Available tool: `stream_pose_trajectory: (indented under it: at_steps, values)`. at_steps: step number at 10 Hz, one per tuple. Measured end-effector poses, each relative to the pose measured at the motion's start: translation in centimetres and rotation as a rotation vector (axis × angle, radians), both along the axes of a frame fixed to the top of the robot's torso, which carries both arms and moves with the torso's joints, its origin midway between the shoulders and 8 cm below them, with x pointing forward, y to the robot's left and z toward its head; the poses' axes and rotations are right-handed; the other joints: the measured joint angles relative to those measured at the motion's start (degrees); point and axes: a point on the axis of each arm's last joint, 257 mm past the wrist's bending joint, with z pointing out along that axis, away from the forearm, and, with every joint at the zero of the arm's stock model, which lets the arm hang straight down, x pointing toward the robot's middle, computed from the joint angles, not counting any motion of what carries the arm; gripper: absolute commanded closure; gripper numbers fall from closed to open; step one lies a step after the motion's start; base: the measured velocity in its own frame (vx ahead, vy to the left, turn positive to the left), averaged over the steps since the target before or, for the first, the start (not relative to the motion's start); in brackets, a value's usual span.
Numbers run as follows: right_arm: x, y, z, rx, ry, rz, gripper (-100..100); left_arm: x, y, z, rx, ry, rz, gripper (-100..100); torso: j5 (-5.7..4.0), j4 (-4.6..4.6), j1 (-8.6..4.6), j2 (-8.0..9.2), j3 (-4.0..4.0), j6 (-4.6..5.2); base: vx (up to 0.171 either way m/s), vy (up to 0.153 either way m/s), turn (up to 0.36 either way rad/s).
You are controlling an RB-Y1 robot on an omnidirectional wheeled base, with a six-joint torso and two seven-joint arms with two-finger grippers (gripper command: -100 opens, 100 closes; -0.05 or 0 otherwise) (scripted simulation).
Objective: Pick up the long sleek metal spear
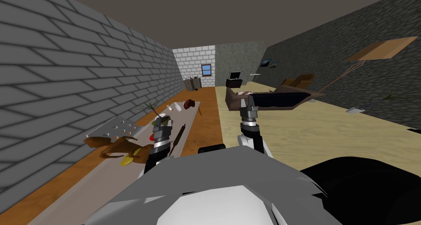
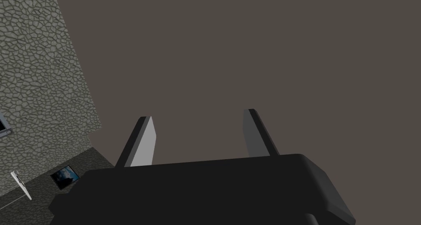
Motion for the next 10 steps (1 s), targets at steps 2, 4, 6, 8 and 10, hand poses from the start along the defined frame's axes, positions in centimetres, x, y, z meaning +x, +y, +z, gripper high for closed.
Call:
stream_pose_trajectory:
  at_steps: [2,4,6,8,10]
  values:
    - [0.0,0.0,0.0,0.0,0.0,0.0,0,0.1,2.0,-3.4,-0.041,0.101,0.033,-100,0.01,-0.03,-0.04,-0.15,-0.08,-0.01,0.192,-0.105,0.05]
    - [0.0,0.0,0.0,0.0,0.0,0.0,0,-0.6,5.3,-8.0,-0.101,0.225,0.083,-100,-0.04,-0.12,-0.17,-0.54,-0.31,-0.01,0.2,-0.105,0.036]
    - [0.0,0.0,0.0,0.0,0.0,0.0,0,-1.4,6.6,-11.9,-0.144,0.315,0.117,-100,0.0,-0.04,-0.03,-0.2,-0.12,-0.01,0.157,-0.082,0.026]
    - [0.0,0.0,0.0,0.0,0.0,0.0,0,-3.0,8.8,-15.6,-0.196,0.404,0.159,-100,0.01,-0.04,0.06,-0.17,-0.11,0.01,0.127,-0.056,0.021]
    - [0.0,0.0,0.0,0.0,0.0,0.0,0,-4.7,10.3,-18.6,-0.237,0.481,0.196,-100,0.02,-0.01,0.14,-0.07,-0.04,0.01,0.114,-0.046,0.017]
